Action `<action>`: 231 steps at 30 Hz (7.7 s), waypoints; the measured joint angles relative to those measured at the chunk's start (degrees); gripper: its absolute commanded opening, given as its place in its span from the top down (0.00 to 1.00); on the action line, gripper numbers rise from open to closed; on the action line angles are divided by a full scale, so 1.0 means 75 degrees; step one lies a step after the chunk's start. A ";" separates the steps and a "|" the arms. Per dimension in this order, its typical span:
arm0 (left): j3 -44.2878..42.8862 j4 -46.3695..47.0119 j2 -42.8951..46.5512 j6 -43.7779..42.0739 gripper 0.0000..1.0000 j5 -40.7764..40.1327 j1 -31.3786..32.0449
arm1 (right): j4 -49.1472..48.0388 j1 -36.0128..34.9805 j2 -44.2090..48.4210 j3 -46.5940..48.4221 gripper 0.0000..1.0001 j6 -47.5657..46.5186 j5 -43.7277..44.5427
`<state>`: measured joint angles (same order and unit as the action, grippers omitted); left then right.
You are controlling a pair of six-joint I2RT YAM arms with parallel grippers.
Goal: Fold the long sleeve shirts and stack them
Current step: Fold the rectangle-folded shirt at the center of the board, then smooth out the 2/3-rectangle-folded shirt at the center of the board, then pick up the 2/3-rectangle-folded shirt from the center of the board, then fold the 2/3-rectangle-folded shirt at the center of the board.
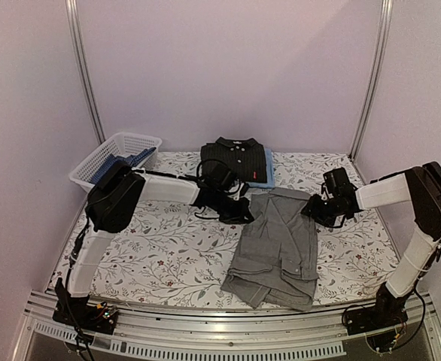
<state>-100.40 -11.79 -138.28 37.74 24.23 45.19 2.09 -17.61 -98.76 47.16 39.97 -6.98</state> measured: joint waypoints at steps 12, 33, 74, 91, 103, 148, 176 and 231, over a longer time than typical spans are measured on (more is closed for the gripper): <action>0.4226 0.0463 0.2871 0.0778 1.00 -0.0903 -0.0195 | 0.0551 -0.1784 -0.0895 0.1285 0.47 -0.0108 0.0108; 0.4307 -0.0784 0.4074 -0.0105 0.45 -0.1169 -0.0956 | 0.1880 -0.3051 0.2366 -0.0195 0.32 -0.1110 0.0058; 0.7280 -0.0982 0.6907 0.0551 0.91 0.1102 0.1510 | 0.3500 -0.6854 0.3596 -0.1553 0.99 0.1259 0.0396; 0.6502 -0.0781 0.6231 0.0775 1.00 0.0944 0.0312 | 0.3398 -0.4648 0.2990 -0.0201 0.97 0.0708 0.0717; 0.5936 -0.0128 0.5193 0.1026 0.48 0.0560 -0.0562 | 0.2836 -0.3751 0.1804 0.0650 0.53 0.0117 0.1408; 0.7003 -0.0358 0.6732 0.0393 0.62 -0.0423 0.0586 | 0.3456 -0.5715 0.2518 -0.0443 0.58 0.0536 0.0959; 0.8644 -0.0303 0.7373 0.1749 0.63 -0.0082 0.2498 | 0.3261 -0.7353 0.3876 -0.2244 0.71 0.3401 0.0449; 0.1920 -0.1011 0.2535 -0.0233 1.00 -0.0137 -0.1818 | 0.2148 -0.1480 -0.0688 0.3704 1.00 -0.0560 0.0399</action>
<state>-86.00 -19.38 -119.26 35.99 23.20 31.55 18.20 -28.71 -103.92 74.94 35.77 -3.99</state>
